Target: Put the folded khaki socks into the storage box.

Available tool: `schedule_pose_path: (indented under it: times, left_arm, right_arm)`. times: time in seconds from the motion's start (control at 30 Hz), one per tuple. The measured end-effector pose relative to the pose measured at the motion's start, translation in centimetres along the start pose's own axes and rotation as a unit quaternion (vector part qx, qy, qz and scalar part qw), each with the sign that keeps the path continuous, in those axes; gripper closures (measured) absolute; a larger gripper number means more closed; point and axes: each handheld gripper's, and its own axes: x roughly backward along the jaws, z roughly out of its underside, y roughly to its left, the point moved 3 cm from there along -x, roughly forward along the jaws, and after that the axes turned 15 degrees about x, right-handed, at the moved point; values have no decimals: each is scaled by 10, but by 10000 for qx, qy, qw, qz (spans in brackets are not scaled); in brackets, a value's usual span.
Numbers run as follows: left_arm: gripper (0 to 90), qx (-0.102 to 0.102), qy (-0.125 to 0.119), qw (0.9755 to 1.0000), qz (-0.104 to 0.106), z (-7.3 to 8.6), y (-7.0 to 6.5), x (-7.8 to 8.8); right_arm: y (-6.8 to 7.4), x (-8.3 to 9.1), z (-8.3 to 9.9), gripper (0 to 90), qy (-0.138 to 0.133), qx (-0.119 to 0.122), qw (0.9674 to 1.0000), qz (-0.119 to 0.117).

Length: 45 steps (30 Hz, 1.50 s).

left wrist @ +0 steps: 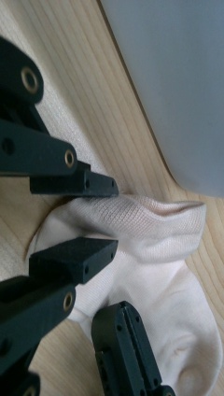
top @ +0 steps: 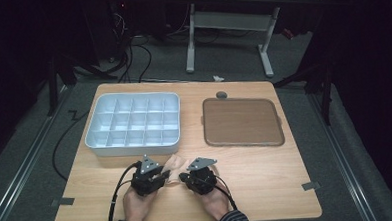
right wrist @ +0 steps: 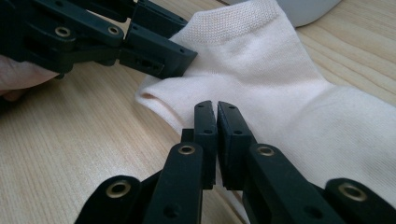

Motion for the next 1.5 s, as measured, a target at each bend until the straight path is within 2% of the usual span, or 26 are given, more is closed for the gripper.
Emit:
schedule_pose_path:
  times: [0.07, 0.2, 0.3, 0.47, 0.53, 0.73, 0.9, 1.1, 1.23, 1.37, 1.43, 1.5]
  left_arm:
    - [731, 59, 25, 10000, 72, -1, 1, 0]
    - [796, 311, 101, 9991, 254, -2, 4, -1]
    - [807, 374, 141, 9986, 341, -3, 6, 0]
    - [813, 611, -18, 9960, 652, -8, 8, 8]
    - [814, 646, -13, 9953, 719, -9, 8, 10]
    - [814, 644, -86, 9944, 827, -10, 5, 14]
    - [814, 410, -102, 9955, 848, -17, -4, 22]
    - [818, 262, -154, 9947, 982, -22, -12, 26]
    - [822, 253, -178, 9934, 1102, -25, -14, 28]
    - [826, 313, -205, 9922, 1187, -26, -13, 29]
    - [826, 321, -219, 9926, 1151, -27, -12, 29]
    - [826, 283, -231, 9941, 1021, -26, -12, 29]
  right_arm:
    - [0, 0, 1, 877, -2, 11, 10000, -8]
    - [1, 1, 2, 882, -13, 23, 10000, -21]
    - [1, 1, 2, 883, -32, 22, 10000, -30]
    - [2, 2, 3, 883, -20, 1, 10000, -23]
    - [1, 2, 3, 883, -18, -14, 10000, -21]
    - [1, 1, 1, 884, 77, 47, 10000, -13]
    - [1, 0, -1, 886, 114, 59, 9999, -43]
    - [1, -2, -3, 889, 97, 17, 9999, -109]
    - [1, -4, -4, 891, 109, -17, 9998, -175]
    - [2, -8, -10, 892, 169, 82, 9996, -208]
    - [2, -11, -12, 891, 170, 112, 9995, -221]
    - [3, -13, -14, 887, 140, 104, 9996, -220]
